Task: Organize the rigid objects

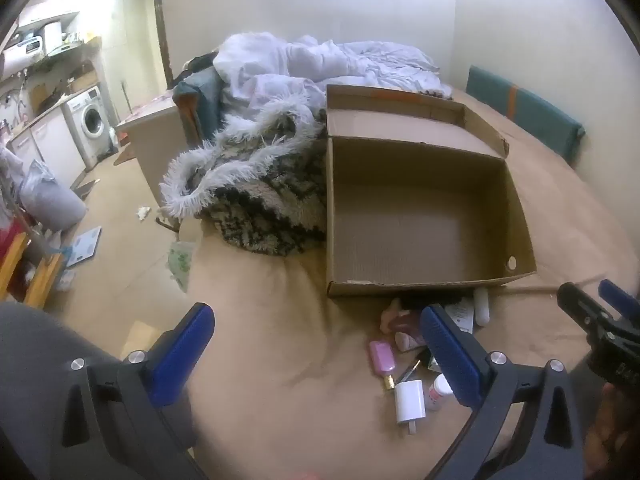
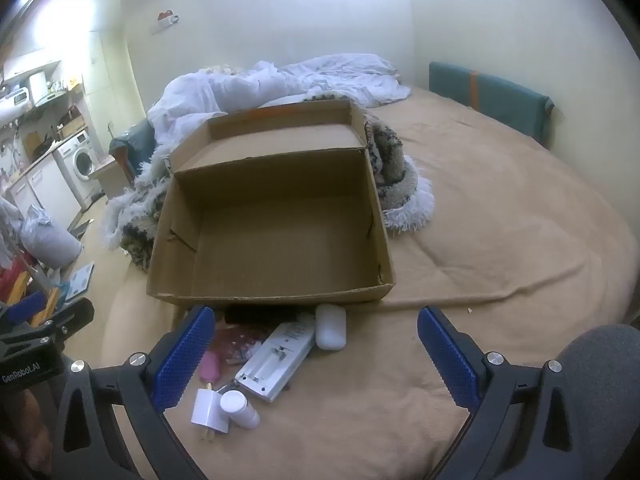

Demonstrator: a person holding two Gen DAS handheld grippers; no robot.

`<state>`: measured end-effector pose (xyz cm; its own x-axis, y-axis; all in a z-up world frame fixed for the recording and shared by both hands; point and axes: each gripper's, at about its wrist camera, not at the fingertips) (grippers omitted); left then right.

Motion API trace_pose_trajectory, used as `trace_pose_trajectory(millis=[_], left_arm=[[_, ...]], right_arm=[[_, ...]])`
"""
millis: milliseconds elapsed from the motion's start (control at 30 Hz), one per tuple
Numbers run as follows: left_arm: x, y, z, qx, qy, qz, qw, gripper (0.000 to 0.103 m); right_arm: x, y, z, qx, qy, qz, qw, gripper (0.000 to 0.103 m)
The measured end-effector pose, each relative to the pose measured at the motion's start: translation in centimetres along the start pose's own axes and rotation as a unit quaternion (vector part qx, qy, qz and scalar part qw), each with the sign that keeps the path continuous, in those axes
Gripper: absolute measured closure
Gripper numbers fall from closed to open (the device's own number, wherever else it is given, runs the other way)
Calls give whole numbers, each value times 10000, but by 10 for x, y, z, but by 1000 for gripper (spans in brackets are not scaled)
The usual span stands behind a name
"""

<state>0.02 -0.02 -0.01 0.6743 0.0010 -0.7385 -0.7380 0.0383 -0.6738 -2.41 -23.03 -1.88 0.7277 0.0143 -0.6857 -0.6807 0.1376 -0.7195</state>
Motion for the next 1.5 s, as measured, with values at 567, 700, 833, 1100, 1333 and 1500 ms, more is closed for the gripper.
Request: trace_pose_trajectory(millis=[567,700,833,1100,1333,1500], left_arm=[[1,1,1,-18,8,-25,10000,0],[2,0,2,-14,13,-59,10000,0],[-2,-1,1,-32,-6,-67,10000,0],[-2,0,1,-38,-4,-69,10000,0],[-2,0,1,-42,0,-63,10000,0],[-3,0,0,-54,4,-42,10000,0]], right_arm=[[0,0,0,-37,48,-27,10000,0],[0,0,0,-39,49,-32,10000,0],[0,0,0,-38,50,-32,10000,0],[0,1,0,-40,56,-42,10000,0],[0,1,1,-44,60,-49,10000,0],[-1,1,0,-48,68,-45,10000,0]])
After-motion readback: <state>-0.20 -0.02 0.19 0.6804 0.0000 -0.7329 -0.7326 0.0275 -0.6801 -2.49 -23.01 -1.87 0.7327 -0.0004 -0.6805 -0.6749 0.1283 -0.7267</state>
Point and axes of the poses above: each gripper's, at about its wrist camera, not at the fingertips, and x roughly the way its jaws point, z to its left, y to its underside, and after that the axes turned 1 degree about z, right-handed
